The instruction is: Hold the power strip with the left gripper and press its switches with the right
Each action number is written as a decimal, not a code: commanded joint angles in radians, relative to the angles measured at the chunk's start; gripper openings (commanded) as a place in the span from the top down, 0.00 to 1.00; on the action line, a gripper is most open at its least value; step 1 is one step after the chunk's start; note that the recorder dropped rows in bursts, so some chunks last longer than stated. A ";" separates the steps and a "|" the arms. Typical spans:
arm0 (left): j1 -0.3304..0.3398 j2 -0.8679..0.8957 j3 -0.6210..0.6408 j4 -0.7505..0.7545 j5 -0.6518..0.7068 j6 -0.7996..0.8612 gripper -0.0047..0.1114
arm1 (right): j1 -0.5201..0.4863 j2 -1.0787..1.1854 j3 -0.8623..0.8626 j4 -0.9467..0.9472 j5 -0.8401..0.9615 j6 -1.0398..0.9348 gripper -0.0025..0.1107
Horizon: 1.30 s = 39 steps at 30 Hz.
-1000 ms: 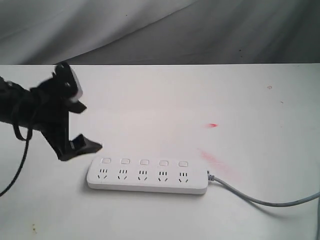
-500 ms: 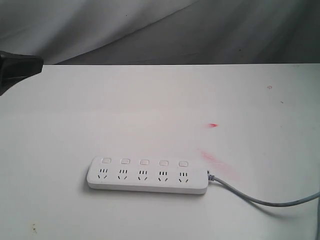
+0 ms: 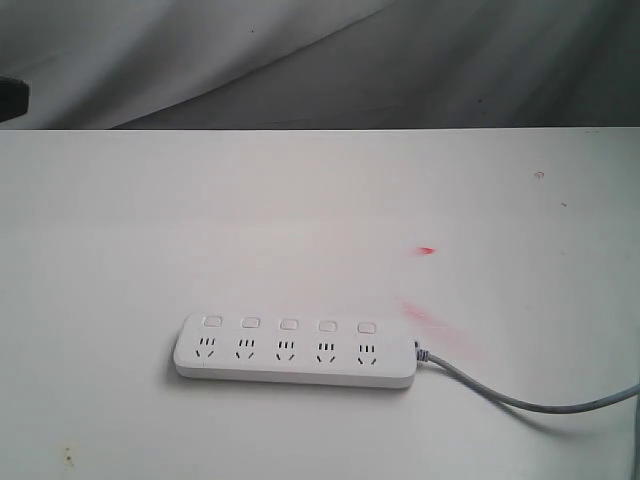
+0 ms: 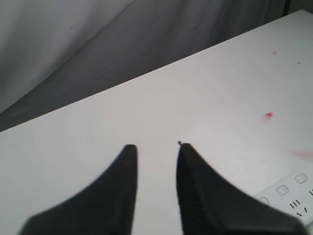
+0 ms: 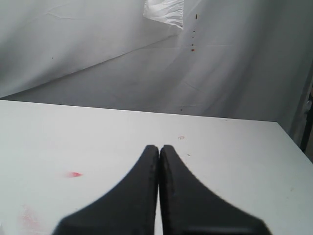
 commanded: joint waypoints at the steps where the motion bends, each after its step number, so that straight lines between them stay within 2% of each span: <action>1: 0.000 -0.006 0.000 -0.027 0.010 -0.016 0.96 | -0.007 -0.003 0.003 -0.012 -0.007 0.004 0.98; 17: 0.000 -0.006 0.000 -0.016 0.000 -0.009 0.96 | -0.007 -0.003 0.003 -0.003 -0.007 0.004 0.98; 21: -0.047 -0.017 0.000 0.001 -0.065 -0.005 0.96 | -0.007 -0.003 0.003 -0.003 -0.007 0.004 0.98; 25: -0.092 -0.095 0.000 0.095 -0.140 -0.005 0.96 | -0.007 -0.003 0.003 -0.003 -0.007 0.004 0.98; 28: -0.103 -0.168 0.011 0.146 -0.192 -0.012 0.96 | -0.007 -0.003 0.003 -0.003 -0.007 0.004 0.98; 33: -0.103 -0.318 0.121 0.141 -0.369 -0.077 0.96 | -0.007 -0.003 0.003 -0.003 -0.007 0.004 0.98; 39: -0.103 -0.565 0.371 0.139 -0.551 -0.147 0.96 | -0.007 -0.003 0.003 -0.003 -0.007 0.004 0.98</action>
